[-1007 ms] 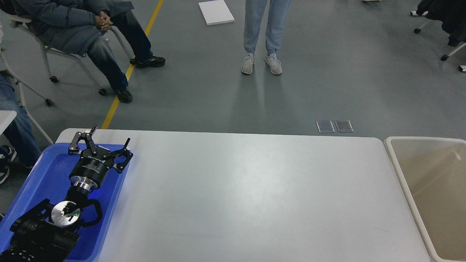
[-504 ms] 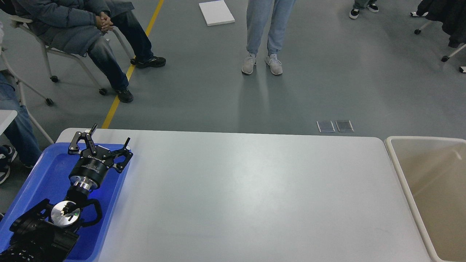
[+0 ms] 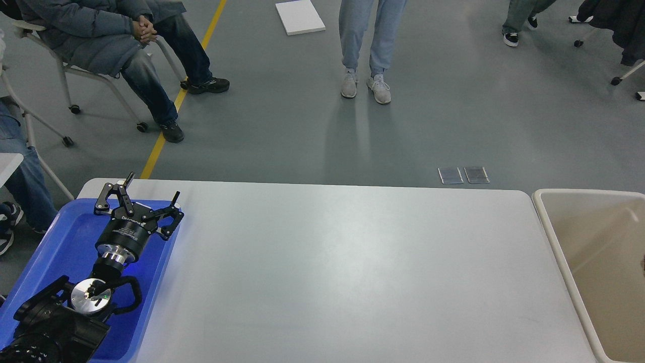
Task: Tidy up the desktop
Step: 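Open the right gripper to drop the paper ball into the bin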
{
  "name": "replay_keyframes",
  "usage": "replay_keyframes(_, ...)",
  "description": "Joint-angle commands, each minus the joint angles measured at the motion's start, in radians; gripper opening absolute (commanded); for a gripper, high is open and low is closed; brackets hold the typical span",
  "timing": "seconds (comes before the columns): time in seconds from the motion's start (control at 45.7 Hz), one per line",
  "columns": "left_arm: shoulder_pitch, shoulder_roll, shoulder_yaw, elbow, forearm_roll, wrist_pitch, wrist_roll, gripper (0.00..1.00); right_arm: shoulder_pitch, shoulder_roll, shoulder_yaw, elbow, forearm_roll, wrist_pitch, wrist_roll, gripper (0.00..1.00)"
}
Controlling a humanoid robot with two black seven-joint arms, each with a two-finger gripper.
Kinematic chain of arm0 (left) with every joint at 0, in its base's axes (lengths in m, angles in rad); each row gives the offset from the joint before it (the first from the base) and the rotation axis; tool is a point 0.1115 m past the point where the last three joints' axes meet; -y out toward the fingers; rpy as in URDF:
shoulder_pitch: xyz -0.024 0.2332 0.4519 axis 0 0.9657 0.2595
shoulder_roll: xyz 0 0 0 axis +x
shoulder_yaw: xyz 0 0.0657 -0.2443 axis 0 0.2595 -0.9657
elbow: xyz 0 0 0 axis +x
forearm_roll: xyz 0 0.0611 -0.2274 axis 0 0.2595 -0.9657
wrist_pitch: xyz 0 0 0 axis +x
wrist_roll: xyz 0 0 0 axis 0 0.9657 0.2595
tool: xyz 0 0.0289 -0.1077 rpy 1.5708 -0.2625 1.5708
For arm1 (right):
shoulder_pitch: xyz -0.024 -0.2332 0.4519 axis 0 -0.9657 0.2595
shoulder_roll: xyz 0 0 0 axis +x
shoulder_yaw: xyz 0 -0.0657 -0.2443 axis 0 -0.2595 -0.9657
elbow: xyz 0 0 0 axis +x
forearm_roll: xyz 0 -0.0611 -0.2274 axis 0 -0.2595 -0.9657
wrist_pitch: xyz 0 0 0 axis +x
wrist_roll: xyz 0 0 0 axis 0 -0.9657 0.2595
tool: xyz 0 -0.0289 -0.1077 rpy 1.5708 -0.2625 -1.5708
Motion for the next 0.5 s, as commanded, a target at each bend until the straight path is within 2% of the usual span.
replay_keyframes(0.0, 0.000, 0.000, 0.000, 0.000, 0.000, 0.000, 0.000, 1.00, -0.057, 0.049, 0.025, -0.045, 0.009, -0.036, -0.002, 0.00)
replay_keyframes(0.022, 0.000, 0.000, 0.000, 0.000, 0.000, 0.000, 0.000, 1.00, -0.064, 0.055, 0.026, -0.057, 0.009, -0.037, -0.002, 0.00)
replay_keyframes(0.044, 0.000, 0.000, 0.000, 0.000, 0.000, 0.000, 0.000, 1.00, -0.070, 0.061, 0.028, -0.068, 0.009, -0.039, -0.002, 0.06)
replay_keyframes(0.109, 0.000, 0.000, 0.000, 0.000, 0.000, 0.000, 0.000, 1.00, -0.087, 0.079, 0.037, -0.098, 0.009, -0.040, -0.002, 0.32)
replay_keyframes(0.197, 0.000, 0.000, 0.000, 0.000, 0.000, 0.000, 0.000, 1.00, -0.090, 0.082, 0.055, -0.108, 0.013, -0.045, -0.002, 0.46)
replay_keyframes(0.263, 0.000, 0.000, -0.001, 0.000, 0.000, 0.000, 0.000, 1.00, -0.090, 0.081, 0.069, -0.108, 0.013, -0.045, -0.002, 0.64)
replay_keyframes(0.394, 0.000, 0.000, 0.000, 0.000, 0.000, 0.000, 0.000, 1.00, -0.088, 0.079, 0.072, -0.108, 0.013, -0.045, -0.002, 0.79)
replay_keyframes(0.482, 0.000, 0.000, 0.000, 0.000, 0.000, 0.000, 0.000, 1.00, -0.087, 0.076, 0.072, -0.108, 0.013, -0.045, -0.002, 0.86)
